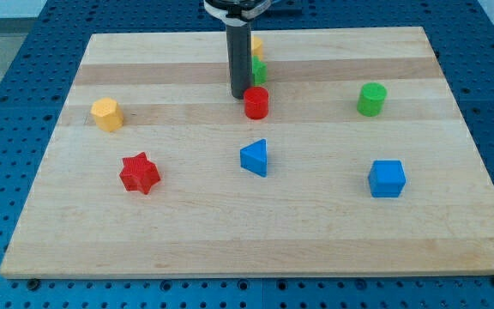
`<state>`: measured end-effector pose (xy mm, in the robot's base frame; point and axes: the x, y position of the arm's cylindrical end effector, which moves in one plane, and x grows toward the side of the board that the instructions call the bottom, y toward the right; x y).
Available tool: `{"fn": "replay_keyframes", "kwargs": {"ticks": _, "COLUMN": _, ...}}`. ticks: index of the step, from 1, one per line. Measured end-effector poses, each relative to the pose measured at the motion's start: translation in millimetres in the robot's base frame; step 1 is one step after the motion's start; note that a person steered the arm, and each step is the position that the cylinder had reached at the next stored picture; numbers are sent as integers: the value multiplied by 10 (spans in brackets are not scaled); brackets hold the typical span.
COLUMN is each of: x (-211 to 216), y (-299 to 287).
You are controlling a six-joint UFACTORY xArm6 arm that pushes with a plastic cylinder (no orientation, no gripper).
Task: Nudge the yellow hexagon a bit right
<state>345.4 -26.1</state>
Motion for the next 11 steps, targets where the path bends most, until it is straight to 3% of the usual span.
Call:
{"fn": "replay_keyframes", "kwargs": {"ticks": 2, "x": -84, "y": -544}}
{"fn": "replay_keyframes", "kwargs": {"ticks": 6, "x": -89, "y": -2571}}
{"fn": "replay_keyframes", "kwargs": {"ticks": 7, "x": 402, "y": -2561}}
{"fn": "replay_keyframes", "kwargs": {"ticks": 8, "x": 344, "y": -2435}}
{"fn": "replay_keyframes", "kwargs": {"ticks": 11, "x": 433, "y": -921}}
